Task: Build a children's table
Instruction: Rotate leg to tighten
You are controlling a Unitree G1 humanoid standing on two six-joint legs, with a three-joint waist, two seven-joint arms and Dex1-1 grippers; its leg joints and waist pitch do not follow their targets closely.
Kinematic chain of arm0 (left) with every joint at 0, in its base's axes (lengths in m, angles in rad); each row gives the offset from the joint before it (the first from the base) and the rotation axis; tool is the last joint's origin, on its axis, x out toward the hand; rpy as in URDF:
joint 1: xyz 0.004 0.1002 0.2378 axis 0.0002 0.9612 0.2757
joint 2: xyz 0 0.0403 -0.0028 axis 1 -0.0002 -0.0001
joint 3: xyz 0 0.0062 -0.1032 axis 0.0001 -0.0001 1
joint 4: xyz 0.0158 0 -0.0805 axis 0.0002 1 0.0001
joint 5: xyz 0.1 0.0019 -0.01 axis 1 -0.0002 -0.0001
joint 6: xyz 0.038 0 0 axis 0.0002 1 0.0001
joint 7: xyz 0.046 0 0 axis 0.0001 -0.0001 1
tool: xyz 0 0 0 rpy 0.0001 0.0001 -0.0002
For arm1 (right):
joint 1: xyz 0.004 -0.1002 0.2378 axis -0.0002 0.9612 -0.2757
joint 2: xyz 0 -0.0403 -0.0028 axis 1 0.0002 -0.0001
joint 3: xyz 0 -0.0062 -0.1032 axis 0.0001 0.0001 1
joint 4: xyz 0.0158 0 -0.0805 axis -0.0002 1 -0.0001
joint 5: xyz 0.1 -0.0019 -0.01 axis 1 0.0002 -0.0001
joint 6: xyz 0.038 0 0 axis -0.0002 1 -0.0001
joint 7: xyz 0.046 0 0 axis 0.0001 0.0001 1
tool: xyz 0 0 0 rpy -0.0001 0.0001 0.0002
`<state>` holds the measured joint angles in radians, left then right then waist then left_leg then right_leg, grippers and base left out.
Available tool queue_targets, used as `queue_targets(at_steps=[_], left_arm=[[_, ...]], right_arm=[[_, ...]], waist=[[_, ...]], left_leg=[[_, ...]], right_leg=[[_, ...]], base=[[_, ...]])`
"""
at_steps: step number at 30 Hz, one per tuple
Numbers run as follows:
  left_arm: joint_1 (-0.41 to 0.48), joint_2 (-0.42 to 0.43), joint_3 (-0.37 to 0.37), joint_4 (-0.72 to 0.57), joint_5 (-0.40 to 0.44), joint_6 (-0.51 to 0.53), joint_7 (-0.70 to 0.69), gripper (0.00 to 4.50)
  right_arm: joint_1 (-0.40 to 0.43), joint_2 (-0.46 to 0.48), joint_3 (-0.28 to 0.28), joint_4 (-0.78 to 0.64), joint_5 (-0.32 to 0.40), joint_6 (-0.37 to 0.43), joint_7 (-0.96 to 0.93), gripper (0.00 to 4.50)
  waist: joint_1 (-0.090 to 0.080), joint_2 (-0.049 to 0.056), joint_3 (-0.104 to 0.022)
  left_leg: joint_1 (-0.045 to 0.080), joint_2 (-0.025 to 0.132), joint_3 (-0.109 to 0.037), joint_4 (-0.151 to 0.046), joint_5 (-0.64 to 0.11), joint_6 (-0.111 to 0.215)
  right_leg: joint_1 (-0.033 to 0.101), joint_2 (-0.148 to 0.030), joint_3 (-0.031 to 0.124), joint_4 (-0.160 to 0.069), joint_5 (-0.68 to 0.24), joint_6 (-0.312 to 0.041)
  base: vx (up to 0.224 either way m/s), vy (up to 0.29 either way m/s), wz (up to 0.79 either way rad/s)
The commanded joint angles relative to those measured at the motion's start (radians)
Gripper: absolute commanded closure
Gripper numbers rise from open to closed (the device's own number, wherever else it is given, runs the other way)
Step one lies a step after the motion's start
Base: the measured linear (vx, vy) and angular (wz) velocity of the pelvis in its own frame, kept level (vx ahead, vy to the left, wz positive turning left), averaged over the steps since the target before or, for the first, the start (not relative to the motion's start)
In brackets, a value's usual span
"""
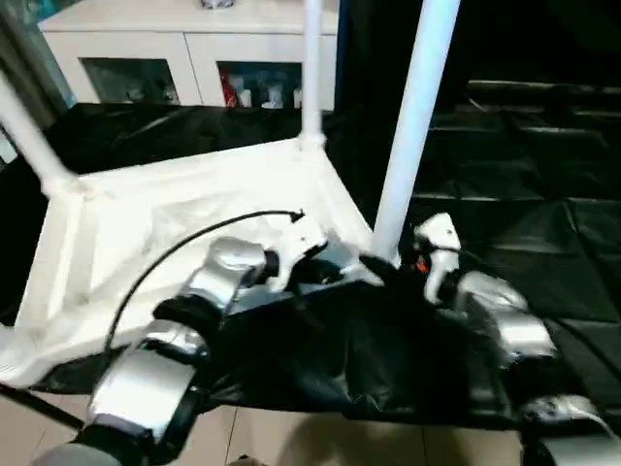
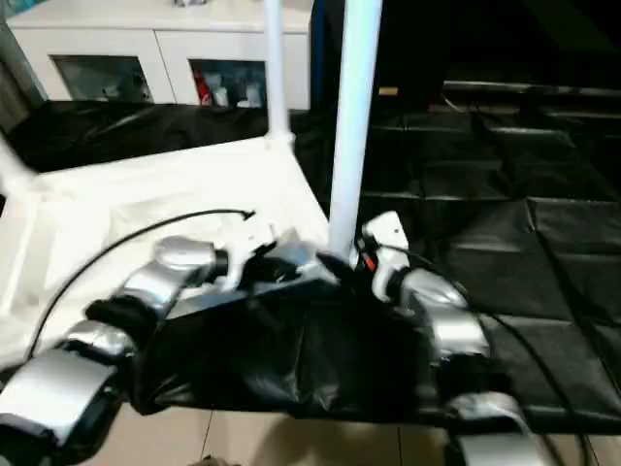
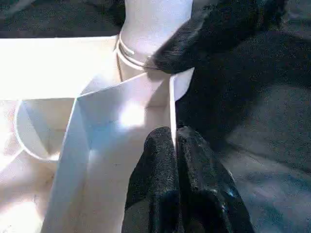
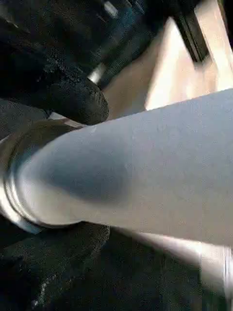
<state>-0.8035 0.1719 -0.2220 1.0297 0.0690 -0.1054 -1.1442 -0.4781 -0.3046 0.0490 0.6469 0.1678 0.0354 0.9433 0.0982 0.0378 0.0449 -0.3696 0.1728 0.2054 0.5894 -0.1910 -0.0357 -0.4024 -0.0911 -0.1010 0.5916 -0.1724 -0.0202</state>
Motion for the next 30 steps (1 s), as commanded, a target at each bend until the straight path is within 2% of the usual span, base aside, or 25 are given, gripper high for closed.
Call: queue_targets(at_steps=[1, 2, 4, 5, 9, 10, 13, 15, 17, 19, 20, 21, 22, 23, 24, 25, 26, 27, 28, 30], left_arm=[[0.016, -0.004, -0.029, -0.049, -0.026, -0.008, -0.102, 4.5], [0.028, 0.007, -0.034, -0.068, -0.036, -0.003, -0.149, 4.5], [0.041, 0.022, -0.038, -0.088, -0.042, 0.008, -0.206, 4.5], [0.041, 0.022, -0.038, -0.088, -0.042, 0.008, -0.206, 4.5], [0.061, 0.049, -0.044, -0.115, -0.05, 0.021, -0.269, 4.5], [0.064, 0.052, -0.044, -0.12, -0.051, 0.025, -0.273, 4.5], [0.069, 0.056, -0.041, -0.136, -0.051, 0.033, -0.272, 4.5], [0.065, 0.052, -0.038, -0.131, -0.044, 0.028, -0.249, 4.5], [0.058, 0.046, -0.035, -0.123, -0.037, 0.023, -0.224, 4.5], [0.035, 0.029, -0.025, -0.091, -0.02, 0.021, -0.133, 4.5], [0.017, 0.016, -0.017, -0.064, -0.009, 0.023, -0.064, 4.5], [0.005, 0.008, -0.012, -0.047, -0.002, 0.025, -0.02, 4.5], [-0.012, -0.007, -0.003, -0.023, 0.003, 0.031, 0.036, 4.5], [-0.021, -0.016, 0.001, -0.011, 0.004, 0.036, 0.065, 4.5], [-0.036, -0.031, 0.007, 0.005, 0.007, 0.048, 0.114, 4.5], [-0.047, -0.042, 0.011, 0.016, 0.01, 0.057, 0.149, 4.5], [-0.064, -0.065, 0.014, 0.036, 0.015, 0.073, 0.204, 4.5], [-0.073, -0.079, 0.013, 0.047, 0.019, 0.076, 0.234, 4.5], [-0.081, -0.092, 0.014, 0.056, 0.022, 0.079, 0.261, 4.5], [-0.092, -0.108, 0.015, 0.073, 0.025, 0.075, 0.298, 4.5]], right_arm=[[0.008, -0.01, 0.051, -0.042, 0.015, 0.015, 0.107, 1.07], [0.017, -0.036, 0.059, -0.058, 0.019, 0.023, 0.152, 1.07], [0.03, -0.069, 0.07, -0.082, 0.02, 0.033, 0.205, 1.07], [0.03, -0.069, 0.07, -0.082, 0.02, 0.033, 0.205, 1.07], [0.043, -0.092, 0.083, -0.097, 0.012, 0.041, 0.241, 1.07], [0.044, -0.092, 0.083, -0.099, 0.017, 0.046, 0.246, 1.33], [0.046, -0.087, 0.086, -0.113, 0.033, 0.064, 0.266, 1.42], [0.049, -0.081, 0.088, -0.119, 0.04, 0.073, 0.267, 1.75], [0.052, -0.074, 0.089, -0.122, 0.042, 0.076, 0.26, 1.82], [0.061, -0.053, 0.082, -0.117, 0.032, 0.071, 0.207, 1.89], [0.06, -0.036, 0.073, -0.099, 0.016, 0.062, 0.148, 1.93], [0.059, -0.025, 0.066, -0.086, 0.004, 0.056, 0.108, 1.95], [0.049, -0.001, 0.049, -0.048, -0.019, 0.047, 0.011, 1.95], [0.042, 0.013, 0.038, -0.022, -0.032, 0.044, -0.05, 1.96], [0.033, 0.035, 0.019, 0.006, -0.041, 0.043, -0.132, 1.96], [0.028, 0.05, 0.005, 0.023, -0.045, 0.045, -0.187, 1.96], [0.022, 0.081, -0.023, 0.041, -0.035, 0.054, -0.265, 1.96], [0.02, 0.101, -0.038, 0.046, -0.028, 0.06, -0.305, 1.96], [0.016, 0.122, -0.049, 0.052, -0.025, 0.064, -0.349, 1.96], [0.011, 0.15, -0.061, 0.06, -0.024, 0.071, -0.41, 1.96]], waist=[[0.007, -0.014, -0.06], [0.009, -0.016, -0.06], [0.013, -0.013, -0.058], [0.018, -0.014, -0.058], [0.021, -0.015, -0.059], [0.02, -0.015, -0.058], [0.021, -0.014, -0.059], [0.021, -0.012, -0.06], [0.02, -0.008, -0.06], [0.021, -0.008, -0.06], [0.019, 0.003, -0.059], [0.02, -0.004, -0.058], [0.018, -0.001, -0.057], [0.013, -0.001, -0.052], [0.008, 0.006, -0.053], [0.005, 0.001, -0.051], [-0.001, 0.006, -0.052], [-0.005, 0.012, -0.053], [-0.007, 0.01, -0.051], [-0.01, 0.01, -0.056]], left_leg=[[0.007, 0.073, -0.031, -0.065, -0.188, 0.115], [0.008, 0.073, -0.032, -0.067, -0.194, 0.112], [0.01, 0.075, -0.033, -0.068, -0.204, 0.106], [0.013, 0.077, -0.032, -0.069, -0.209, 0.102], [0.011, 0.075, -0.034, -0.071, -0.207, 0.085], [0.011, 0.075, -0.034, -0.071, -0.209, 0.084], [0.011, 0.074, -0.034, -0.07, -0.205, 0.084], [0.01, 0.075, -0.034, -0.07, -0.2, 0.084], [0.01, 0.074, -0.034, -0.07, -0.202, 0.081], [0.011, 0.073, -0.035, -0.07, -0.209, 0.077], [0.012, 0.074, -0.035, -0.071, -0.22, 0.068], [0.018, 0.072, -0.035, -0.072, -0.246, 0.053], [0.018, 0.069, -0.035, -0.072, -0.251, 0.047], [0.023, 0.068, -0.037, -0.074, -0.288, 0.028], [0.022, 0.066, -0.043, -0.076, -0.294, 0.014], [0.021, 0.065, -0.041, -0.077, -0.298, 0.014], [0.026, 0.064, -0.042, -0.078, -0.31, 0.005], [0.024, 0.062, -0.044, -0.077, -0.305, 0.005], [0.022, 0.061, -0.042, -0.077, -0.303, 0.013], [0.02, 0.063, -0.042, -0.077, -0.284, 0.025]], right_leg=[[0.054, -0.087, 0.058, -0.072, -0.228, -0.235], [0.054, -0.086, 0.057, -0.073, -0.237, -0.235], [0.052, -0.087, 0.059, -0.075, -0.254, -0.231], [0.051, -0.087, 0.06, -0.075, -0.258, -0.229], [0.051, -0.088, 0.06, -0.074, -0.265, -0.223], [0.052, -0.088, 0.059, -0.073, -0.265, -0.224], [0.051, -0.088, 0.059, -0.074, -0.265, -0.224], [0.051, -0.087, 0.059, -0.073, -0.249, -0.227], [0.052, -0.086, 0.058, -0.073, -0.237, -0.229], [0.052, -0.086, 0.058, -0.074, -0.24, -0.229], [0.047, -0.085, 0.059, -0.076, -0.248, -0.226], [0.048, -0.086, 0.058, -0.082, -0.285, -0.219], [0.047, -0.085, 0.058, -0.085, -0.303, -0.214], [0.042, -0.088, 0.057, -0.094, -0.374, -0.199], [0.047, -0.091, 0.056, -0.096, -0.417, -0.181], [0.046, -0.088, 0.055, -0.101, -0.431, -0.172], [0.043, -0.085, 0.055, -0.103, -0.441, -0.165], [0.046, -0.085, 0.054, -0.102, -0.431, -0.163], [0.045, -0.084, 0.054, -0.106, -0.428, -0.161], [0.047, -0.083, 0.055, -0.1, -0.371, -0.174]], base=[[0.0, 0.0, 0.0], [0.0, 0.0, 0.0], [0.0, 0.0, 0.0], [0.0, 0.0, 0.0], [0.0, 0.0, 0.0], [0.0, 0.0, 0.0], [0.0, 0.0, 0.0], [0.0, 0.0, 0.0], [0.0, 0.0, 0.0], [0.0, 0.0, 0.0], [0.0, 0.0, 0.0], [0.0, 0.0, 0.0], [0.0, 0.0, 0.0], [0.0, 0.0, 0.0], [0.0, 0.0, 0.0], [0.0, 0.0, 0.0], [0.0, 0.0, 0.0], [0.0, 0.0, 0.0], [0.0, 0.0, 0.0], [0.0, 0.0, 0.0]])
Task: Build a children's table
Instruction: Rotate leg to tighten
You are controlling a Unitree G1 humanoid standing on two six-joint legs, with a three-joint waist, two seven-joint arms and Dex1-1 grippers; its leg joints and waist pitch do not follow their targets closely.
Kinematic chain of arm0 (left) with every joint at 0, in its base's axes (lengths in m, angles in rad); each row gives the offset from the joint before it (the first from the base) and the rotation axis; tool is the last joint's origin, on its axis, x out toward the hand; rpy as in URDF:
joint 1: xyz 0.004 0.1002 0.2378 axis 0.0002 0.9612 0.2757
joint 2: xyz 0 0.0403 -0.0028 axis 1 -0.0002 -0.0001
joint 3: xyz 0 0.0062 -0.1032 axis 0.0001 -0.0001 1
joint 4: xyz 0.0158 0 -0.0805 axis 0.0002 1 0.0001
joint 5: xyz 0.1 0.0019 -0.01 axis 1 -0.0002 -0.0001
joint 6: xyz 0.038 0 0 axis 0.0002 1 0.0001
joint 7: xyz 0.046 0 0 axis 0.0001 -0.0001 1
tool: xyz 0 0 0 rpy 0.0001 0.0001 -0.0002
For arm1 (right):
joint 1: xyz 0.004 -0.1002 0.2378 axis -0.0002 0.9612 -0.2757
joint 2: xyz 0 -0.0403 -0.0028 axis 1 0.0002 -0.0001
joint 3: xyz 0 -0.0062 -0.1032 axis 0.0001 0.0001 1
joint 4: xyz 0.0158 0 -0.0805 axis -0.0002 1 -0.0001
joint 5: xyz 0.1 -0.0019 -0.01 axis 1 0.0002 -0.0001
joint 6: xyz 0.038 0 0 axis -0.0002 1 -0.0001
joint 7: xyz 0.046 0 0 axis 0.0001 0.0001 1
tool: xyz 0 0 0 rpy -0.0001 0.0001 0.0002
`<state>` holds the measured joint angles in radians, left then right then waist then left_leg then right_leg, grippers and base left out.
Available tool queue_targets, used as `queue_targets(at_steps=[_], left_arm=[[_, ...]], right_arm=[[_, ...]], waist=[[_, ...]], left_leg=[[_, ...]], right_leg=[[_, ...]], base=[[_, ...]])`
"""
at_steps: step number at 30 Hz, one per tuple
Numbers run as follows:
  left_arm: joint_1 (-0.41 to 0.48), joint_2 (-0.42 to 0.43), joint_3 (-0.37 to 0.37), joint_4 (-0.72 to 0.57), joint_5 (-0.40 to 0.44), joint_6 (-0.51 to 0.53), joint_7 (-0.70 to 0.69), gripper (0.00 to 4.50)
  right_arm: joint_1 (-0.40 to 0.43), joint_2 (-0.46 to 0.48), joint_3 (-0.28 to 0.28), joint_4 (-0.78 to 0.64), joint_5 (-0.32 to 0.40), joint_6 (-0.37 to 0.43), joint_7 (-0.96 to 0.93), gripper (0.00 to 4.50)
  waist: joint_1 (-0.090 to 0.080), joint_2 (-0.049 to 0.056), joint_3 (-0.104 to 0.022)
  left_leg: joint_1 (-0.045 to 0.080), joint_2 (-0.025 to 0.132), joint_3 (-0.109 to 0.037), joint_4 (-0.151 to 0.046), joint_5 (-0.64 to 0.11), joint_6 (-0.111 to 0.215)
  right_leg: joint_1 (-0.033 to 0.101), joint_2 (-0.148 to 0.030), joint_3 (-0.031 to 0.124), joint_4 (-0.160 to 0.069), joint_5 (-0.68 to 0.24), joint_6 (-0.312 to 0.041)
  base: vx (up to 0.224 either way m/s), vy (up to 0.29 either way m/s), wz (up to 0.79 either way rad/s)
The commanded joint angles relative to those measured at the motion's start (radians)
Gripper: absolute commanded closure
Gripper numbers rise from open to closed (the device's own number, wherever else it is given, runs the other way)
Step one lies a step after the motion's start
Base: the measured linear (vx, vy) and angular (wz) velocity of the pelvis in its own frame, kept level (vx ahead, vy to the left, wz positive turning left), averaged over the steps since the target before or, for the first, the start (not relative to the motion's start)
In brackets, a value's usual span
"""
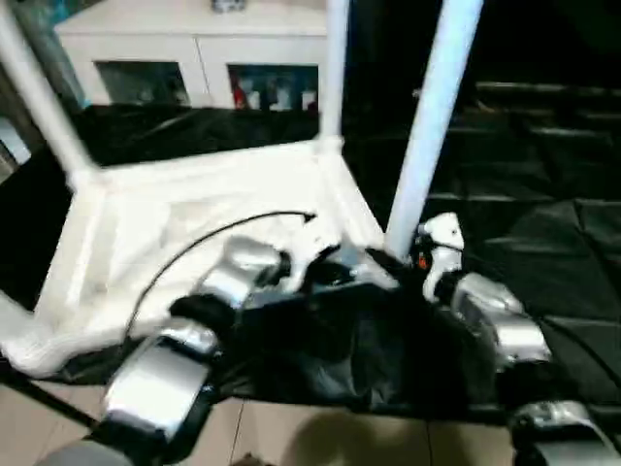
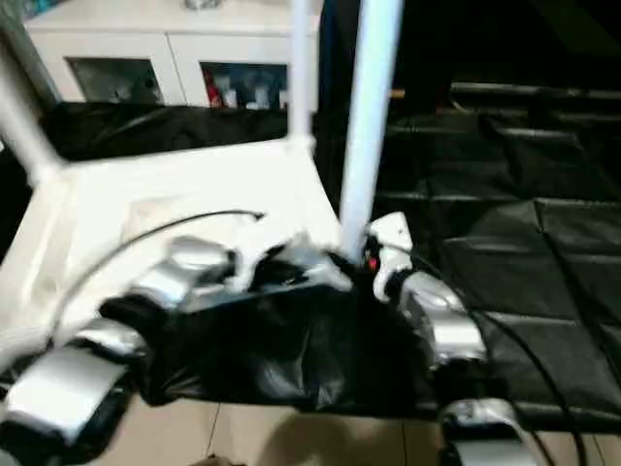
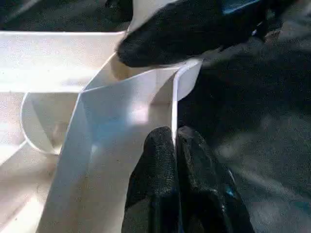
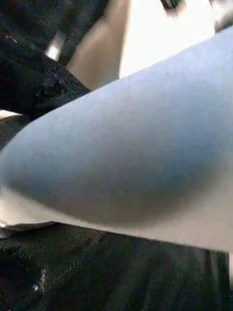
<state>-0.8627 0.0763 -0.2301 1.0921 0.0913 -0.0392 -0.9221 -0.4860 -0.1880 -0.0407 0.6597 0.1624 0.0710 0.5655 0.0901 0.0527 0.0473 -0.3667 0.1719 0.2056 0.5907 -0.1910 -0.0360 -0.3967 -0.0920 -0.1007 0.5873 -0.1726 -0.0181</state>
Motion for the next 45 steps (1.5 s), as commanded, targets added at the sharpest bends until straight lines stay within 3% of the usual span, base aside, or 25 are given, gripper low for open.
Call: queue_targets(at_steps=[1, 4, 5, 9, 10, 11, 13, 14, 15, 16, 17, 20, 24, 25, 28, 34, 35, 36, 37, 38, 39, 42, 43, 44, 45], left_arm=[[-0.039, -0.021, 0.023, 0.02, 0.006, 0.002, 0.096, 4.5], [-0.052, -0.036, 0.015, 0.04, 0.018, -0.038, 0.11, 4.5], [-0.053, -0.038, 0.014, 0.043, 0.019, -0.047, 0.106, 4.5], [-0.046, -0.034, 0.013, 0.039, 0.011, -0.075, 0.06, 4.5], [-0.037, -0.025, 0.01, 0.033, 0.01, -0.095, 0.039, 4.5], [-0.037, -0.025, 0.01, 0.033, 0.01, -0.095, 0.039, 4.5], [-0.021, -0.01, 0.006, 0.023, 0.007, -0.114, 0.008, 4.5], [-0.021, -0.01, 0.006, 0.023, 0.007, -0.114, 0.008, 4.5], [-0.012, -0.002, 0.006, 0.018, 0.004, -0.123, -0.005, 4.5], [-0.005, 0.004, 0.006, 0.012, 0.001, -0.131, -0.019, 4.5], [0.005, 0.011, 0.009, 0.004, -0.003, -0.143, -0.027, 4.5], [0.025, 0.021, 0.03, -0.02, -0.026, -0.154, -0.043, 4.5], [0.047, 0.034, 0.056, -0.065, -0.059, -0.148, -0.072, 4.5], [0.05, 0.036, 0.057, -0.071, -0.061, -0.149, -0.075, 4.05], [0.092, 0.072, 0.07, -0.158, -0.085, -0.118, -0.108, 3.94], [0.19, 0.163, 0.067, -0.373, -0.109, 0.029, -0.181, 3.52], [0.278, 0.245, 0.077, -0.561, -0.138, 0.164, -0.232, 3.44], [0.32, 0.279, 0.084, -0.647, -0.156, 0.225, -0.251, 3.28], [0.344, 0.3, 0.088, -0.694, -0.166, 0.258, -0.261, 3.08], [0.365, 0.319, 0.091, -0.735, -0.174, 0.287, -0.269, 3.08], [0.398, 0.348, 0.097, -0.793, -0.188, 0.333, -0.283, 3.09], [0.496, 0.424, 0.111, -0.959, -0.228, 0.454, -0.293, 2.78], [0.539, 0.448, 0.127, -1.02, -0.24, 0.496, -0.28, 2.7], [0.583, 0.47, 0.147, -1.084, -0.248, 0.539, -0.265, 2.7], [0.606, 0.479, 0.16, -1.115, -0.248, 0.559, -0.256, 2.73]], right_arm=[[0.014, 0.052, 0.022, 0.054, -0.021, 0.039, -0.072, 1.96], [0.004, 0.101, 0.026, 0.059, -0.026, 0.022, -0.112, 1.96], [0.004, 0.111, 0.029, 0.055, -0.022, 0.014, -0.103, 1.4], [0.027, 0.121, 0.043, 0.005, -0.01, 0.005, -0.053, 1.06], [0.039, 0.099, 0.051, -0.018, -0.016, -0.003, -0.035, 1.06], [0.039, 0.099, 0.051, -0.018, -0.016, -0.003, -0.035, 0.93], [0.062, 0.055, 0.058, -0.063, -0.013, -0.007, 0.013, 0.83], [0.062, 0.055, 0.058, -0.063, -0.013, -0.007, 0.013, 0.83], [0.084, 0.012, 0.058, -0.114, 0.005, 0.01, 0.069, 0.83], [0.105, -0.03, 0.056, -0.162, 0.026, 0.027, 0.129, 0.83], [0.133, -0.091, 0.05, -0.217, 0.052, 0.045, 0.207, 0.83], [0.174, -0.202, 0.025, -0.292, 0.096, 0.066, 0.331, 0.83], [0.195, -0.28, -0.012, -0.332, 0.128, 0.079, 0.412, 0.78], [0.197, -0.287, -0.015, -0.336, 0.13, 0.081, 0.42, 0.78], [0.218, -0.341, -0.027, -0.372, 0.151, 0.1, 0.475, 0.78], [0.257, -0.356, 0.003, -0.451, 0.191, 0.16, 0.515, 0.78], [0.275, -0.328, 0.043, -0.496, 0.202, 0.187, 0.532, 0.78], [0.283, -0.315, 0.061, -0.52, 0.21, 0.201, 0.535, 0.78], [0.285, -0.306, 0.072, -0.532, 0.216, 0.211, 0.537, 0.78], [0.287, -0.299, 0.083, -0.544, 0.223, 0.22, 0.538, 0.78], [0.285, -0.286, 0.104, -0.554, 0.226, 0.23, 0.542, 0.78], [0.275, -0.248, 0.141, -0.566, 0.229, 0.246, 0.54, 0.78], [0.258, -0.215, 0.144, -0.547, 0.227, 0.243, 0.521, 0.78], [0.236, -0.175, 0.142, -0.519, 0.221, 0.234, 0.488, 0.78], [0.222, -0.152, 0.139, -0.5, 0.216, 0.23, 0.464, 0.78]], waist=[[-0.004, 0.008, -0.058], [-0.011, 0.001, -0.061], [-0.009, 0.002, -0.061], [-0.006, -0.003, -0.062], [-0.007, -0.021, -0.061], [-0.001, -0.009, -0.064], [-0.003, -0.021, -0.062], [0.001, -0.015, -0.062], [-0.001, -0.023, -0.062], [0.006, -0.019, -0.065], [0.008, -0.031, -0.062], [0.026, -0.034, -0.065], [0.023, -0.039, -0.062], [0.024, -0.041, -0.061], [0.03, -0.039, -0.065], [0.031, -0.028, -0.062], [0.028, -0.031, -0.064], [0.02, -0.038, -0.061], [0.02, -0.037, -0.062], [0.014, -0.03, -0.056], [0.013, -0.038, -0.057], [0.024, -0.04, -0.05], [0.019, -0.055, -0.049], [0.017, -0.045, -0.043], [0.009, -0.048, -0.043]], left_leg=[[0.017, 0.064, -0.043, -0.078, -0.281, 0.026], [0.011, 0.061, -0.041, -0.077, -0.271, 0.035], [0.011, 0.061, -0.041, -0.076, -0.267, 0.041], [0.009, 0.063, -0.038, -0.074, -0.249, 0.066], [0.008, 0.064, -0.036, -0.076, -0.245, 0.072], [0.009, 0.066, -0.039, -0.074, -0.23, 0.075], [0.007, 0.067, -0.036, -0.075, -0.22, 0.081], [0.006, 0.067, -0.036, -0.073, -0.213, 0.088], [0.006, 0.068, -0.035, -0.073, -0.209, 0.09], [0.009, 0.069, -0.035, -0.071, -0.192, 0.097], [0.006, 0.069, -0.033, -0.069, -0.179, 0.112], [0.001, 0.071, -0.031, -0.062, -0.145, 0.151], [-0.003, 0.063, -0.031, -0.059, -0.15, 0.146], [-0.002, 0.064, -0.031, -0.06, -0.149, 0.148], [-0.004, 0.071, -0.032, -0.058, -0.126, 0.153], [-0.002, 0.079, -0.035, -0.062, -0.123, 0.146], [0.002, 0.078, -0.033, -0.062, -0.132, 0.137], [-0.009, 0.08, -0.034, -0.068, -0.123, 0.138], [-0.003, 0.083, -0.035, -0.068, -0.129, 0.126], [-0.002, 0.077, -0.031, -0.067, -0.149, 0.122], [0.005, 0.077, -0.03, -0.067, -0.166, 0.101], [0.013, 0.082, -0.035, -0.076, -0.195, 0.069], [0.009, 0.084, -0.035, -0.079, -0.2, 0.063], [0.008, 0.082, -0.04, -0.086, -0.237, 0.046], [0.011, 0.081, -0.041, -0.09, -0.252, 0.025]], right_leg=[[0.04, -0.082, 0.056, -0.094, -0.354, -0.181], [0.046, -0.08, 0.054, -0.09, -0.306, -0.19], [0.047, -0.081, 0.054, -0.09, -0.298, -0.191], [0.048, -0.083, 0.054, -0.086, -0.281, -0.198], [0.048, -0.081, 0.055, -0.088, -0.289, -0.194], [0.049, -0.086, 0.056, -0.084, -0.286, -0.194], [0.049, -0.081, 0.055, -0.083, -0.261, -0.198], [0.05, -0.084, 0.056, -0.08, -0.255, -0.201], [0.049, -0.085, 0.057, -0.079, -0.255, -0.202], [0.049, -0.083, 0.057, -0.076, -0.236, -0.206], [0.053, -0.082, 0.057, -0.075, -0.22, -0.209], [0.055, -0.084, 0.056, -0.068, -0.189, -0.204], [0.054, -0.086, 0.051, -0.078, -0.274, -0.185], [0.054, -0.085, 0.051, -0.079, -0.282, -0.185], [0.052, -0.084, 0.052, -0.07, -0.246, -0.195], [0.048, -0.085, 0.055, -0.061, -0.192, -0.228], [0.046, -0.082, 0.054, -0.059, -0.2, -0.227], [0.049, -0.082, 0.055, -0.056, -0.197, -0.226], [0.047, -0.083, 0.055, -0.049, -0.2, -0.23], [0.037, -0.077, 0.057, -0.061, -0.243, -0.221], [0.036, -0.078, 0.059, -0.062, -0.271, -0.221], [0.03, -0.083, 0.065, -0.066, -0.355, -0.193], [0.03, -0.083, 0.065, -0.062, -0.356, -0.193], [0.027, -0.083, 0.065, -0.065, -0.4, -0.183], [0.025, -0.08, 0.066, -0.068, -0.403, -0.18]], base=[[0.0, 0.0, 0.0], [0.0, 0.0, 0.0], [0.0, 0.0, 0.0], [0.0, 0.0, 0.0], [0.0, 0.0, 0.0], [0.0, 0.0, 0.0], [0.0, 0.0, 0.0], [0.0, 0.0, 0.0], [0.0, 0.0, 0.0], [0.0, 0.0, 0.0], [0.0, 0.0, 0.0], [0.0, 0.0, 0.0], [0.0, 0.0, 0.0], [0.0, 0.0, 0.0], [0.0, 0.0, 0.0], [0.0, 0.0, 0.0], [0.0, 0.0, 0.0], [0.0, 0.0, 0.0], [0.0, 0.0, 0.0], [0.0, 0.0, 0.0], [0.0, 0.0, 0.0], [0.0, 0.0, 0.0], [0.0, 0.0, 0.0], [0.0, 0.0, 0.0], [0.0, 0.0, 0.0]])
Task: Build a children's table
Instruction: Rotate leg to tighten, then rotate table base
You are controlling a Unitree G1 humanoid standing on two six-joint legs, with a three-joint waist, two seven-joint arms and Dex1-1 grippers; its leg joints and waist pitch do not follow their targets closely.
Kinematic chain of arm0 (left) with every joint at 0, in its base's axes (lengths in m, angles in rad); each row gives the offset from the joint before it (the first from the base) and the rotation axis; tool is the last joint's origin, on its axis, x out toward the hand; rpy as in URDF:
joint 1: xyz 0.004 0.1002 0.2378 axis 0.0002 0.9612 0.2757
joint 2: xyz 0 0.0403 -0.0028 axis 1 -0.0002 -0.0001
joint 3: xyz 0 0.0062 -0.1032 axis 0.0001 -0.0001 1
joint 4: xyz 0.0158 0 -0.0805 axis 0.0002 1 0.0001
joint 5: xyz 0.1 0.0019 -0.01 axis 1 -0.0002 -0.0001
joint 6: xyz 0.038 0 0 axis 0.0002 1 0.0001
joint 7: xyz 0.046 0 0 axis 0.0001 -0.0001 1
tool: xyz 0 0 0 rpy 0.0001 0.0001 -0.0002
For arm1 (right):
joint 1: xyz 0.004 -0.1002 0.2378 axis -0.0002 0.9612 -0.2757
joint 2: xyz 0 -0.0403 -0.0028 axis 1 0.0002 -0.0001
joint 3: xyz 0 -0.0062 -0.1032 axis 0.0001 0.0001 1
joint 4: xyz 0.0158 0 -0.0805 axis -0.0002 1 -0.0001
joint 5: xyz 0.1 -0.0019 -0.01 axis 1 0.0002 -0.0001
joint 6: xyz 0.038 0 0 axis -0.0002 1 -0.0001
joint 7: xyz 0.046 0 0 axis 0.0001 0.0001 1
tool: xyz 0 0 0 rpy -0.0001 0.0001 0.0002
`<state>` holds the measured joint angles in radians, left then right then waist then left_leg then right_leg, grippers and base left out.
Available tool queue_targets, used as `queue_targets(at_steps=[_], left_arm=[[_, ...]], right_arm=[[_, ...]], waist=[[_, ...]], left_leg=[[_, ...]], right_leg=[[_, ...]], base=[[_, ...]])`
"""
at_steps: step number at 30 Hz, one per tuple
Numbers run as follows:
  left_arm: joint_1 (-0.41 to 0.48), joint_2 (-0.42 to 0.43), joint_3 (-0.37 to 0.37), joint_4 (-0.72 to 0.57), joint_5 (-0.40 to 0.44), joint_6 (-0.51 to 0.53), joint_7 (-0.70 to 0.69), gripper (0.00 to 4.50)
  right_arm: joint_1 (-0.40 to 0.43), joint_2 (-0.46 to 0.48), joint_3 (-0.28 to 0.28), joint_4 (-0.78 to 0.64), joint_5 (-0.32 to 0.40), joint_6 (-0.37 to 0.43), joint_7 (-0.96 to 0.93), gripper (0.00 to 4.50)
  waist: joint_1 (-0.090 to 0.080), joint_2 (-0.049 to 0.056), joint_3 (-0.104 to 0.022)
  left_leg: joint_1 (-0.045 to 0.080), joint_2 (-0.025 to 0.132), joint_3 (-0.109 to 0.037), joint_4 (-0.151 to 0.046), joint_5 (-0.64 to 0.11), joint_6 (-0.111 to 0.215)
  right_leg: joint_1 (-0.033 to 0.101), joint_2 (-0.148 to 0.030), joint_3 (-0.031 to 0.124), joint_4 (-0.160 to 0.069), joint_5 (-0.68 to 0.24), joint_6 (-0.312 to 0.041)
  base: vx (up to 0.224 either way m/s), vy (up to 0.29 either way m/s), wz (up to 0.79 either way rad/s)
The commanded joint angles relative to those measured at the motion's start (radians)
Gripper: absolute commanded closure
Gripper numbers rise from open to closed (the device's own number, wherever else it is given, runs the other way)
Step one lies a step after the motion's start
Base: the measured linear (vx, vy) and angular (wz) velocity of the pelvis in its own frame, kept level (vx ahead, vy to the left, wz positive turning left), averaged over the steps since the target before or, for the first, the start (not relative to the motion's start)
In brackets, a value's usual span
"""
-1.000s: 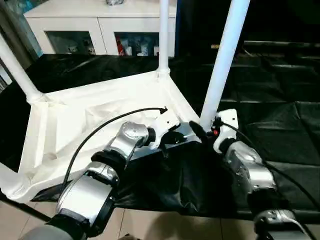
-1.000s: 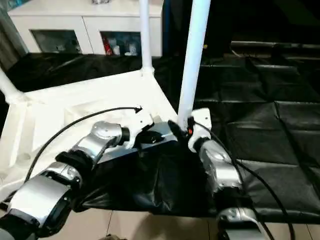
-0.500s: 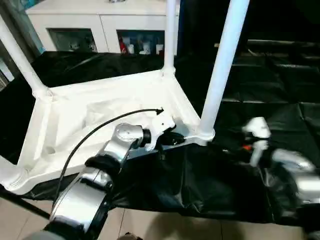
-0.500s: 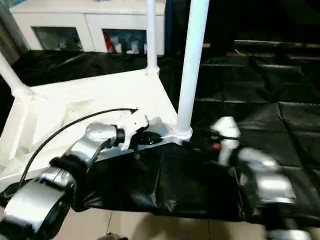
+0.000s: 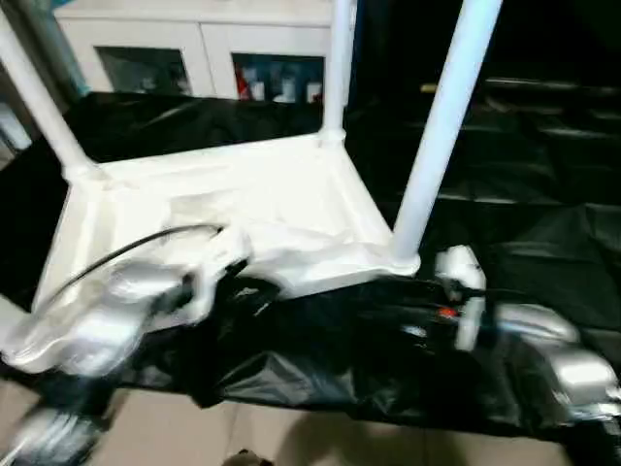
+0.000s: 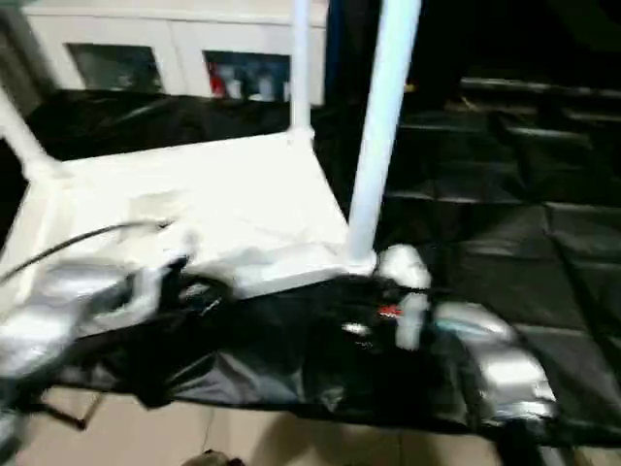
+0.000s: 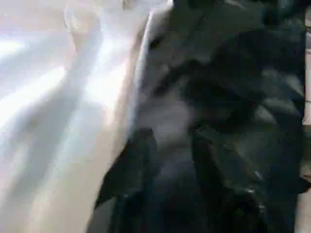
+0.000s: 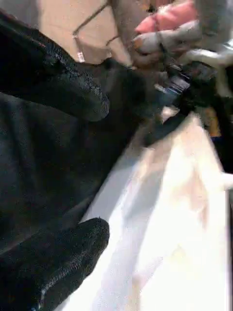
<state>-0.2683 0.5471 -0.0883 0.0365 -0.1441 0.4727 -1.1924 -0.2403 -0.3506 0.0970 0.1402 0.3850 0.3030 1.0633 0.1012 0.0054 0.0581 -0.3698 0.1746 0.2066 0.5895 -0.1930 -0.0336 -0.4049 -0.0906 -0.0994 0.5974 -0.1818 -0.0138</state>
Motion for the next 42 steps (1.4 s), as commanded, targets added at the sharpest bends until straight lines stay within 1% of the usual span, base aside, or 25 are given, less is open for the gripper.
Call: queue_targets(at_steps=[1, 2, 3, 4, 5, 7, 8, 9, 13, 14, 15, 17, 19, 20, 21, 26, 28, 29, 30, 33, 34, 36, 39, 41, 42], left_arm=[[0.032, 0.016, 0.031, -0.087, -0.012, 0.066, 0.024, 2.73], [0.05, 0.023, 0.041, -0.113, -0.011, 0.083, 0.032, 2.48], [0.11, 0.059, 0.073, -0.193, -0.006, 0.151, 0.051, 2.32], [0.14, 0.08, 0.09, -0.233, -0.008, 0.188, 0.056, 2.26], [0.15, 0.086, 0.096, -0.246, -0.009, 0.201, 0.058, 2.26], [0.187, 0.111, 0.117, -0.288, -0.012, 0.242, 0.067, 2.0], [0.217, 0.128, 0.139, -0.307, 0.001, 0.256, 0.083, 1.85], [0.242, 0.145, 0.153, -0.33, 0.003, 0.275, 0.104, 1.85], [0.283, 0.149, 0.21, -0.357, 0.027, 0.306, 0.177, 1.43], [0.3, 0.145, 0.246, -0.376, 0.043, 0.337, 0.234, 1.37], [0.315, 0.148, 0.261, -0.392, 0.042, 0.356, 0.245, 1.35], [0.344, 0.158, 0.275, -0.421, 0.032, 0.383, 0.245, 1.17], [0.366, 0.163, 0.276, -0.445, 0.018, 0.402, 0.25, 0.94], [0.366, 0.163, 0.276, -0.445, 0.018, 0.402, 0.25, 0.94], [0.378, 0.159, 0.267, -0.445, 0.023, 0.402, 0.277, 0.81], [0.366, 0.144, 0.255, -0.423, 0.048, 0.384, 0.332, 0.46], [0.348, 0.137, 0.247, -0.407, 0.053, 0.382, 0.355, 0.36], [0.345, 0.139, 0.239, -0.402, 0.056, 0.377, 0.361, 0.24], [0.343, 0.139, 0.233, -0.398, 0.06, 0.371, 0.366, 0.09], [0.336, 0.137, 0.215, -0.382, 0.069, 0.35, 0.387, 0.01], [0.319, 0.13, 0.198, -0.355, 0.081, 0.309, 0.41, 0.01], [0.298, 0.12, 0.187, -0.328, 0.095, 0.271, 0.433, 0.01], [0.255, 0.097, 0.183, -0.292, 0.088, 0.217, 0.444, 0.01], [0.248, 0.094, 0.178, -0.286, 0.076, 0.206, 0.437, 0.01], [0.248, 0.097, 0.17, -0.283, 0.072, 0.195, 0.428, 0.01]], right_arm=[[-0.038, 0.033, -0.002, 0.038, -0.012, -0.006, -0.058, 0.78], [-0.049, 0.051, -0.005, 0.054, -0.018, -0.009, -0.08, 0.78], [-0.078, 0.105, -0.007, 0.101, -0.027, -0.018, -0.13, 0.78], [-0.092, 0.13, -0.005, 0.123, -0.025, -0.019, -0.15, 0.78], [-0.097, 0.139, -0.005, 0.13, -0.024, -0.019, -0.157, 0.78], [-0.113, 0.167, -0.002, 0.16, -0.025, -0.027, -0.184, 0.78], [-0.131, 0.196, -0.005, 0.196, -0.032, -0.053, -0.217, 0.78], [-0.145, 0.218, -0.01, 0.224, -0.04, -0.072, -0.24, 0.78], [-0.197, 0.275, -0.054, 0.326, -0.059, -0.133, -0.345, 0.78], [-0.231, 0.299, -0.09, 0.39, -0.064, -0.166, -0.419, 0.78], [-0.251, 0.31, -0.119, 0.427, -0.053, -0.177, -0.462, 0.78], [-0.285, 0.326, -0.168, 0.49, -0.03, -0.19, -0.531, 0.78], [-0.305, 0.332, -0.188, 0.536, -0.031, -0.219, -0.568, 0.78], [-0.305, 0.332, -0.188, 0.536, -0.031, -0.219, -0.568, 0.78], [-0.338, 0.331, -0.208, 0.603, -0.04, -0.262, -0.615, 0.78], [-0.4, 0.323, -0.264, 0.708, -0.033, -0.322, -0.69, 0.78], [-0.446, 0.296, -0.297, 0.785, -0.042, -0.369, -0.742, 0.78], [-0.464, 0.281, -0.308, 0.816, -0.044, -0.389, -0.76, 0.78], [-0.474, 0.271, -0.316, 0.832, -0.044, -0.397, -0.772, 0.78], [-0.504, 0.239, -0.337, 0.885, -0.04, -0.427, -0.803, 0.78], [-0.525, 0.203, -0.362, 0.92, -0.034, -0.447, -0.826, 0.78], [-0.537, 0.177, -0.379, 0.944, -0.033, -0.462, -0.834, 0.78], [-0.551, 0.123, -0.389, 0.976, -0.042, -0.483, -0.836, 0.78], [-0.557, 0.096, -0.39, 0.994, -0.05, -0.494, -0.838, 0.78], [-0.559, 0.074, -0.39, 1.005, -0.058, -0.502, -0.84, 0.78]], waist=[[-0.004, -0.007, -0.054], [-0.006, -0.002, -0.054], [-0.003, -0.007, -0.053], [-0.004, -0.005, -0.056], [-0.012, -0.007, -0.05], [-0.01, -0.007, -0.05], [-0.007, -0.004, -0.045], [-0.013, -0.009, -0.045], [-0.017, -0.006, -0.046], [-0.01, 0.006, -0.042], [-0.016, -0.002, -0.04], [-0.016, 0.0, -0.042], [-0.015, 0.0, -0.042], [-0.014, 0.001, -0.041], [-0.013, 0.006, -0.045], [-0.012, 0.005, -0.046], [-0.011, 0.007, -0.048], [-0.009, 0.013, -0.048], [-0.006, 0.01, -0.049], [0.004, 0.014, -0.051], [0.006, 0.014, -0.052], [0.012, 0.016, -0.053], [0.014, 0.017, -0.057], [0.019, 0.017, -0.06], [0.022, 0.021, -0.063]], left_leg=[[0.018, 0.078, -0.04, -0.089, -0.254, 0.012], [0.022, 0.078, -0.042, -0.091, -0.263, -0.006], [0.025, 0.076, -0.04, -0.092, -0.269, -0.015], [0.03, 0.08, -0.041, -0.092, -0.274, -0.026], [0.019, 0.074, -0.043, -0.097, -0.287, -0.029], [0.032, 0.071, -0.038, -0.095, -0.307, -0.034], [0.034, 0.071, -0.037, -0.095, -0.311, -0.04], [0.019, 0.069, -0.042, -0.1, -0.305, -0.039], [0.026, 0.069, -0.041, -0.097, -0.296, -0.044], [0.031, 0.069, -0.04, -0.098, -0.298, -0.048], [0.024, 0.068, -0.042, -0.101, -0.304, -0.05], [0.028, 0.068, -0.04, -0.097, -0.296, -0.05], [0.028, 0.067, -0.039, -0.097, -0.299, -0.049], [0.029, 0.065, -0.038, -0.096, -0.298, -0.045], [0.029, 0.067, -0.04, -0.096, -0.298, -0.049], [0.03, 0.063, -0.039, -0.093, -0.317, -0.049], [0.03, 0.064, -0.039, -0.092, -0.318, -0.053], [0.035, 0.062, -0.038, -0.09, -0.329, -0.059], [0.037, 0.062, -0.036, -0.088, -0.33, -0.06], [0.036, 0.061, -0.034, -0.085, -0.318, -0.055], [0.035, 0.06, -0.034, -0.084, -0.311, -0.053], [0.034, 0.06, -0.034, -0.083, -0.313, -0.051], [0.025, 0.059, -0.037, -0.081, -0.286, -0.046], [0.03, 0.058, -0.034, -0.075, -0.278, -0.042], [0.024, 0.058, -0.036, -0.074, -0.258, -0.037]], right_leg=[[0.031, -0.081, 0.066, -0.078, -0.388, -0.184], [0.03, -0.081, 0.067, -0.077, -0.369, -0.192], [0.029, -0.078, 0.068, -0.076, -0.349, -0.189], [0.026, -0.081, 0.071, -0.071, -0.325, -0.2], [0.032, -0.076, 0.069, -0.07, -0.318, -0.201], [0.025, -0.073, 0.071, -0.078, -0.326, -0.19], [0.022, -0.074, 0.075, -0.076, -0.305, -0.197], [0.035, -0.074, 0.072, -0.071, -0.305, -0.193], [0.031, -0.075, 0.074, -0.072, -0.295, -0.2], [0.025, -0.073, 0.075, -0.071, -0.277, -0.196], [0.033, -0.071, 0.074, -0.07, -0.269, -0.203], [0.03, -0.072, 0.075, -0.067, -0.254, -0.21], [0.031, -0.07, 0.074, -0.067, -0.254, -0.211], [0.031, -0.069, 0.074, -0.068, -0.253, -0.207], [0.032, -0.069, 0.073, -0.064, -0.243, -0.206], [0.033, -0.07, 0.072, -0.067, -0.257, -0.204], [0.032, -0.07, 0.072, -0.065, -0.255, -0.206], [0.029, -0.068, 0.071, -0.066, -0.258, -0.207], [0.028, -0.067, 0.071, -0.065, -0.248, -0.208], [0.03, -0.066, 0.069, -0.063, -0.233, -0.207], [0.031, -0.065, 0.07, -0.061, -0.222, -0.207], [0.033, -0.066, 0.069, -0.061, -0.22, -0.208], [0.043, -0.066, 0.066, -0.054, -0.183, -0.211], [0.04, -0.066, 0.065, -0.054, -0.172, -0.222], [0.045, -0.067, 0.064, -0.049, -0.151, -0.228]], base=[[0.0, 0.0, 0.0], [0.0, 0.0, 0.0], [0.0, 0.0, 0.0], [0.0, 0.0, 0.0], [0.0, 0.0, 0.0], [0.0, 0.0, 0.0], [0.0, 0.0, 0.0], [0.0, 0.0, 0.0], [0.0, 0.0, 0.0], [0.0, 0.0, 0.0], [0.0, 0.0, 0.0], [0.0, 0.0, 0.0], [0.0, 0.0, 0.0], [0.0, 0.0, 0.0], [0.0, 0.0, 0.0], [0.0, 0.0, 0.0], [0.0, 0.0, 0.0], [0.0, 0.0, 0.0], [0.0, 0.0, 0.0], [0.0, 0.0, 0.0], [0.0, 0.0, 0.0], [0.0, 0.0, 0.0], [0.0, 0.0, 0.0], [0.0, 0.0, 0.0], [0.0, 0.0, 0.0]])
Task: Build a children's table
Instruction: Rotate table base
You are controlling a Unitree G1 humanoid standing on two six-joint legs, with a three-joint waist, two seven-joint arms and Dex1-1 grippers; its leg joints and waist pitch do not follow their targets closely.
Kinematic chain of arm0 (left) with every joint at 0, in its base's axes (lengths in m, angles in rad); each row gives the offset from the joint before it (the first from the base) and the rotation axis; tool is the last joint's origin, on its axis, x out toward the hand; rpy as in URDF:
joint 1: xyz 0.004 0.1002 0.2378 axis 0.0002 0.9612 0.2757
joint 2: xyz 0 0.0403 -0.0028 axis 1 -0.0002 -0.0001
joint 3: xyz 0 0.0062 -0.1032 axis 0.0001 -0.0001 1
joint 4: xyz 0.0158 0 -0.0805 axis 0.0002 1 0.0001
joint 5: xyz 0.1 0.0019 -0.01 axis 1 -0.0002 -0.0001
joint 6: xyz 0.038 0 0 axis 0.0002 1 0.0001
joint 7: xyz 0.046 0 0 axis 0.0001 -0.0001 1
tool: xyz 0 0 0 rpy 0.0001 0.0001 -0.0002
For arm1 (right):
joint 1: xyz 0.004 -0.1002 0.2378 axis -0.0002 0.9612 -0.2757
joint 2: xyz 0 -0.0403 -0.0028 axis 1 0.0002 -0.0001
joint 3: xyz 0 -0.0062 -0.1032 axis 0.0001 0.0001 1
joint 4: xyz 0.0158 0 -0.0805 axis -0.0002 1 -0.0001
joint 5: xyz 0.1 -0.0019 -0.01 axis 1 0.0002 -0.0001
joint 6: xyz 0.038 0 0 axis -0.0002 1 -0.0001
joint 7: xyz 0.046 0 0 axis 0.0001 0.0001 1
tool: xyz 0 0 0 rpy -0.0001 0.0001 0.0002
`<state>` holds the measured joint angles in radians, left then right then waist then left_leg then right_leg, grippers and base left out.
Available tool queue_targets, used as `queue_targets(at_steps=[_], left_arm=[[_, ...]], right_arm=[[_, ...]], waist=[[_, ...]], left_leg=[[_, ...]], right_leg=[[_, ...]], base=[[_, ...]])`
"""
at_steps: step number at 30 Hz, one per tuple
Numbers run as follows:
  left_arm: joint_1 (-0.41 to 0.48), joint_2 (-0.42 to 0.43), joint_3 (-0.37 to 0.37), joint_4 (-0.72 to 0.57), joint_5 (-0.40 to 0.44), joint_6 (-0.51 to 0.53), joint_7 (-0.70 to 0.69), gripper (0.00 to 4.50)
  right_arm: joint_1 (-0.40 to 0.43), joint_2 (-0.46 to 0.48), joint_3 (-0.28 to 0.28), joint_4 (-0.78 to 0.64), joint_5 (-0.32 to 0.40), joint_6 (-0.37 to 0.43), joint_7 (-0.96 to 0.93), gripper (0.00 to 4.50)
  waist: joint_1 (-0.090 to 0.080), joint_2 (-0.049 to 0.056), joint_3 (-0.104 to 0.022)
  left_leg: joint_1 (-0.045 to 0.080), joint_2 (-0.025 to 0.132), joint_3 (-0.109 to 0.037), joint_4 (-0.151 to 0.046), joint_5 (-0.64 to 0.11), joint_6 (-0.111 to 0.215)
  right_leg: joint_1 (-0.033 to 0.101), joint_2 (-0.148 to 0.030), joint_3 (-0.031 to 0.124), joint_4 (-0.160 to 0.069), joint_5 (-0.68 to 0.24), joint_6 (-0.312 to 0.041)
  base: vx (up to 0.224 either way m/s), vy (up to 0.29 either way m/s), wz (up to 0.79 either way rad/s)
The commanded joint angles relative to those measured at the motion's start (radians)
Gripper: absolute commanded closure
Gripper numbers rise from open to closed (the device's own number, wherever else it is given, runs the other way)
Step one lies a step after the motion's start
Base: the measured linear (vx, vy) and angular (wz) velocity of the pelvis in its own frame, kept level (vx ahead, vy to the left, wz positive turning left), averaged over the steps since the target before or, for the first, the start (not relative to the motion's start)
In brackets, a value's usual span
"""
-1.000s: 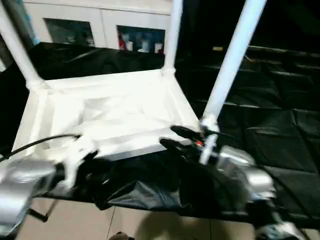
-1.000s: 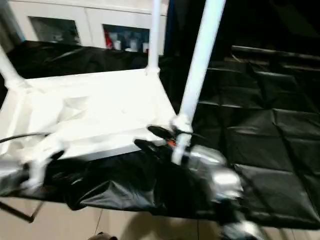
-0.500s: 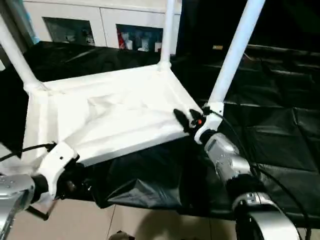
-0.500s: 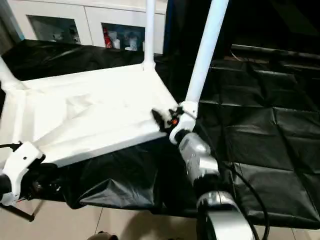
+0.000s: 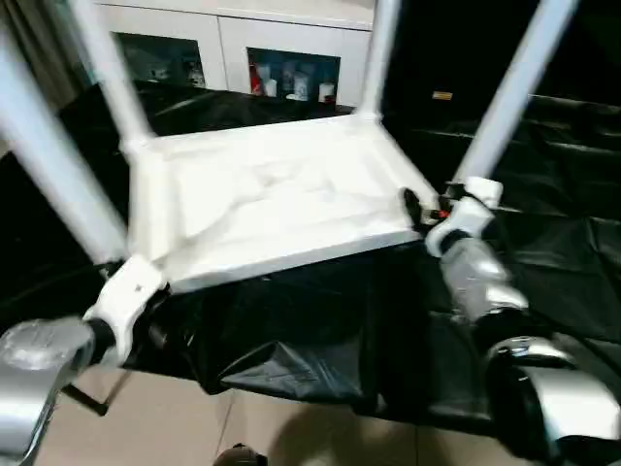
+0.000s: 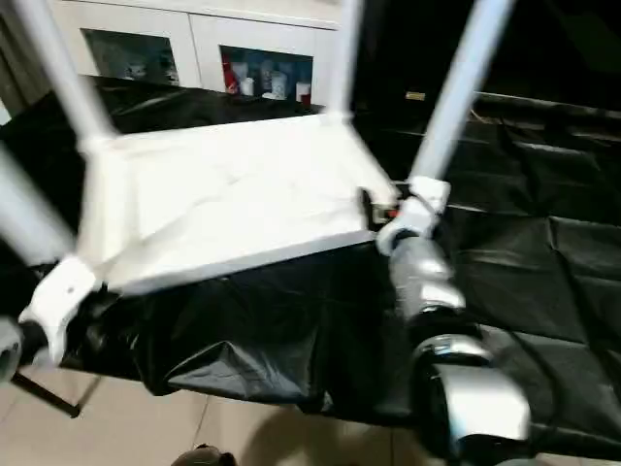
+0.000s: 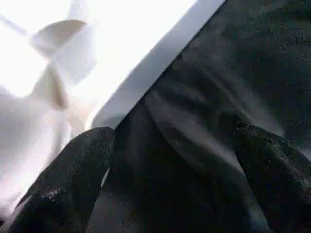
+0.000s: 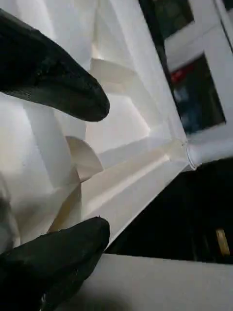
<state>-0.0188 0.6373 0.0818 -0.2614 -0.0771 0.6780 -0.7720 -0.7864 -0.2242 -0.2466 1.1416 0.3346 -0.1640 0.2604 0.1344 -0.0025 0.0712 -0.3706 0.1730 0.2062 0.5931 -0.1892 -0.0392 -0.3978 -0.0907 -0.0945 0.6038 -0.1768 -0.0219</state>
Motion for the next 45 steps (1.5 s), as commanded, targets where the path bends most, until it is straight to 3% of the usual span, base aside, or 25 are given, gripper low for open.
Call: queue_targets(at_steps=[1, 2, 4, 5, 7, 10, 12, 14, 15, 16, 17, 24, 28, 29, 30, 32, 36, 42, 45], left_arm=[[-0.001, 0.009, -0.004, 0.018, 0.005, -0.017, 0.005, 0.01], [0.002, 0.012, -0.009, 0.02, 0.006, -0.021, 0.002, 0.01], [0.012, 0.016, -0.012, 0.028, 0.001, -0.037, -0.001, 0.01], [0.022, 0.019, -0.008, 0.027, -0.011, -0.049, -0.012, 0.01], [0.032, 0.021, -0.002, 0.021, -0.024, -0.057, -0.026, 0.01], [0.073, 0.019, 0.05, -0.003, -0.094, -0.086, -0.084, 0.01], [0.081, 0.022, 0.073, 0.026, -0.085, -0.138, -0.071, 0.01], [0.076, 0.004, 0.102, 0.056, -0.089, -0.185, -0.047, 0.01], [0.061, -0.036, 0.139, 0.077, -0.12, -0.219, -0.024, 0.01], [0.047, -0.066, 0.16, 0.089, -0.145, -0.241, -0.012, 0.01], [0.035, -0.09, 0.172, 0.1, -0.158, -0.261, 0.001, 0.01], [0.001, -0.13, 0.162, 0.204, -0.114, -0.351, 0.1, 0.01], [-0.092, -0.205, 0.203, 0.251, -0.169, -0.398, 0.12, 0.01], [-0.1, -0.211, 0.204, 0.253, -0.175, -0.401, 0.12, 0.01], [-0.145, -0.235, 0.184, 0.267, -0.208, -0.416, 0.097, 0.01], [-0.17, -0.25, 0.172, 0.275, -0.231, -0.42, 0.082, 0.01], [-0.225, -0.293, 0.097, 0.259, -0.309, -0.384, -0.007, 0.01], [-0.258, -0.303, -0.003, 0.292, -0.289, -0.374, -0.099, 0.01], [-0.238, -0.285, -0.076, 0.215, -0.365, -0.27, -0.179, 0.01]], right_arm=[[-0.016, -0.062, -0.048, 0.012, -0.012, -0.042, -0.038, 0.78], [-0.016, -0.071, -0.05, 0.017, -0.013, -0.046, -0.038, 0.78], [-0.014, -0.093, -0.063, 0.032, -0.013, -0.059, -0.04, 0.78], [-0.009, -0.101, -0.068, 0.035, -0.012, -0.065, -0.038, 0.78], [-0.004, -0.102, -0.068, 0.033, -0.012, -0.066, -0.031, 0.78], [0.028, -0.095, -0.027, 0.008, -0.031, -0.074, 0.053, 0.78], [0.057, -0.085, 0.019, -0.021, -0.062, -0.085, 0.114, 0.78], [0.086, -0.074, 0.047, -0.05, -0.083, -0.091, 0.156, 0.78], [0.116, -0.061, 0.061, -0.081, -0.09, -0.095, 0.181, 0.78], [0.137, -0.05, 0.062, -0.104, -0.087, -0.095, 0.185, 0.78], [0.157, -0.039, 0.061, -0.128, -0.081, -0.092, 0.185, 0.78], [0.303, 0.026, 0.053, -0.302, -0.061, -0.083, 0.109, 0.78], [0.33, 0.031, 0.07, -0.292, -0.094, -0.041, 0.096, 0.78], [0.329, 0.029, 0.074, -0.286, -0.101, -0.036, 0.093, 0.78], [0.309, 0.013, 0.1, -0.233, -0.151, 0.004, 0.047, 0.78], [0.296, 0.007, 0.11, -0.205, -0.172, 0.024, 0.023, 0.78], [0.256, 0.014, 0.118, -0.164, -0.192, 0.06, -0.033, 0.78], [0.179, 0.04, 0.146, -0.075, -0.228, 0.064, -0.038, 0.78], [0.127, 0.06, 0.158, -0.016, -0.249, 0.064, -0.046, 0.78]], waist=[[-0.011, 0.027, -0.076], [-0.009, 0.023, -0.077], [-0.007, 0.029, -0.079], [-0.007, 0.025, -0.079], [-0.007, 0.027, -0.078], [-0.009, 0.025, -0.075], [-0.019, 0.011, -0.071], [-0.024, 0.018, -0.07], [-0.025, 0.004, -0.069], [-0.025, 0.003, -0.068], [-0.022, 0.011, -0.07], [-0.023, 0.005, -0.073], [-0.024, 0.005, -0.075], [-0.024, 0.002, -0.075], [-0.026, 0.004, -0.074], [-0.027, 0.002, -0.075], [-0.028, 0.004, -0.081], [-0.032, 0.007, -0.08], [-0.039, 0.006, -0.081]], left_leg=[[0.024, 0.06, -0.034, -0.076, -0.256, -0.028], [0.022, 0.058, -0.033, -0.073, -0.241, -0.018], [0.019, 0.056, -0.032, -0.069, -0.225, -0.002], [0.018, 0.056, -0.031, -0.068, -0.223, 0.007], [0.015, 0.056, -0.032, -0.068, -0.216, 0.019], [0.01, 0.056, -0.032, -0.067, -0.226, 0.032], [0.009, 0.057, -0.032, -0.069, -0.249, 0.039], [0.01, 0.058, -0.035, -0.069, -0.259, 0.038], [0.011, 0.059, -0.033, -0.069, -0.26, 0.04], [0.011, 0.058, -0.033, -0.069, -0.256, 0.041], [0.018, 0.062, -0.035, -0.07, -0.256, 0.033], [0.018, 0.064, -0.037, -0.078, -0.245, 0.026], [0.023, 0.063, -0.036, -0.079, -0.261, 0.008], [0.018, 0.063, -0.038, -0.079, -0.27, 0.002], [0.019, 0.062, -0.038, -0.08, -0.274, -0.002], [0.022, 0.06, -0.037, -0.077, -0.276, -0.013], [0.02, 0.06, -0.036, -0.074, -0.241, -0.008], [0.02, 0.061, -0.033, -0.073, -0.236, -0.007], [0.02, 0.063, -0.032, -0.073, -0.247, -0.016]], right_leg=[[0.037, -0.066, 0.058, -0.055, -0.149, -0.222], [0.04, -0.065, 0.058, -0.053, -0.136, -0.227], [0.04, -0.066, 0.057, -0.053, -0.133, -0.23], [0.041, -0.067, 0.057, -0.054, -0.143, -0.231], [0.043, -0.067, 0.056, -0.055, -0.162, -0.231], [0.043, -0.072, 0.057, -0.062, -0.209, -0.234], [0.039, -0.066, 0.055, -0.068, -0.257, -0.224], [0.04, -0.07, 0.056, -0.071, -0.3, -0.211], [0.039, -0.072, 0.058, -0.074, -0.326, -0.2], [0.04, -0.074, 0.059, -0.075, -0.336, -0.196], [0.035, -0.075, 0.06, -0.077, -0.347, -0.194], [0.033, -0.069, 0.063, -0.07, -0.29, -0.166], [0.033, -0.07, 0.061, -0.073, -0.283, -0.177], [0.035, -0.073, 0.062, -0.071, -0.283, -0.179], [0.035, -0.072, 0.061, -0.073, -0.292, -0.176], [0.035, -0.073, 0.061, -0.074, -0.304, -0.178], [0.039, -0.073, 0.061, -0.063, -0.234, -0.189], [0.04, -0.071, 0.06, -0.059, -0.203, -0.208], [0.042, -0.072, 0.06, -0.054, -0.201, -0.222]], base=[[0.0, 0.0, 0.0], [0.0, 0.0, 0.0], [0.0, 0.0, 0.0], [0.0, 0.0, 0.0], [0.0, 0.0, 0.0], [0.0, 0.0, 0.0], [0.0, 0.0, 0.0], [0.0, 0.0, 0.0], [0.0, 0.0, 0.0], [0.0, 0.0, 0.0], [0.0, 0.0, 0.0], [0.0, 0.0, 0.0], [0.0, 0.0, 0.0], [0.0, 0.0, 0.0], [0.0, 0.0, 0.0], [0.0, 0.0, 0.0], [0.0, 0.0, 0.0], [0.0, 0.0, 0.0], [0.0, 0.0, 0.0]])
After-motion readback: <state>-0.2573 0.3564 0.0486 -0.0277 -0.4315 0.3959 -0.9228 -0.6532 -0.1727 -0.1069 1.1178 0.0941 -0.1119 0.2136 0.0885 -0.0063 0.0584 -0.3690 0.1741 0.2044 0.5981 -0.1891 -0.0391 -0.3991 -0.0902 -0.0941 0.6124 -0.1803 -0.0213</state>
